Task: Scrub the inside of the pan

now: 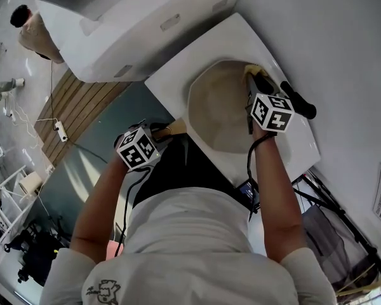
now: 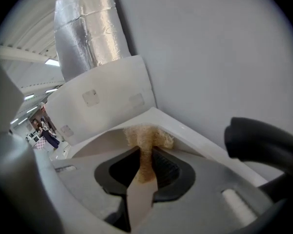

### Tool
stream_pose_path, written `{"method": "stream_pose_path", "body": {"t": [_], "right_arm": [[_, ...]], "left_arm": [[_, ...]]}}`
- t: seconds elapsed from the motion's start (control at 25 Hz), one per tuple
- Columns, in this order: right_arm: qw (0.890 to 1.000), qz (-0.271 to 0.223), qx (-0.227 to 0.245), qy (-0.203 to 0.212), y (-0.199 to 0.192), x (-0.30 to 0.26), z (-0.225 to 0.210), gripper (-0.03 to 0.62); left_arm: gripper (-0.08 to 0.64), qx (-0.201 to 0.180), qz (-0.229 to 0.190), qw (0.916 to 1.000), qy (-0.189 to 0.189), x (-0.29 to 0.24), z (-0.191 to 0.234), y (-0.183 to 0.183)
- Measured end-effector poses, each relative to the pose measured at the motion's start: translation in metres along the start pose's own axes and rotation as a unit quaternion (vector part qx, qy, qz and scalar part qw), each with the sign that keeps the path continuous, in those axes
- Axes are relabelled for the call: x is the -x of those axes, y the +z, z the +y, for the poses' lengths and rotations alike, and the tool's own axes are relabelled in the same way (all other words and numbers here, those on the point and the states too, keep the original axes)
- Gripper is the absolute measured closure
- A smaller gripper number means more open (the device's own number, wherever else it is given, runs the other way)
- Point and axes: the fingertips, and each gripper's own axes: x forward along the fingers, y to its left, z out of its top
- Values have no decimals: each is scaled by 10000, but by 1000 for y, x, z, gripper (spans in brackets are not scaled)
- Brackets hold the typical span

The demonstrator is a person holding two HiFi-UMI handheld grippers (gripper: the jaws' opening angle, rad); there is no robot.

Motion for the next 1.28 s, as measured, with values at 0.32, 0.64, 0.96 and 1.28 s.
{"method": "stream_pose_path", "body": {"t": [0.32, 0.64, 0.96, 1.28], "right_arm": [[9960, 116, 381, 800, 9, -29, 34, 514], [9810, 531, 1053, 1540, -6, -55, 95, 514], [9637, 823, 1210, 2231, -27, -58, 133, 512], [9342, 1276, 1428, 3011, -62, -46, 172, 511]], "left_arm": [[405, 187, -61, 9997, -108, 4, -1, -3], [405, 180, -41, 9997, -180, 5, -2, -3], [403, 158, -46, 9997, -200, 5, -3, -5], [402, 165, -49, 9995, -272, 3, -5, -5]]}}
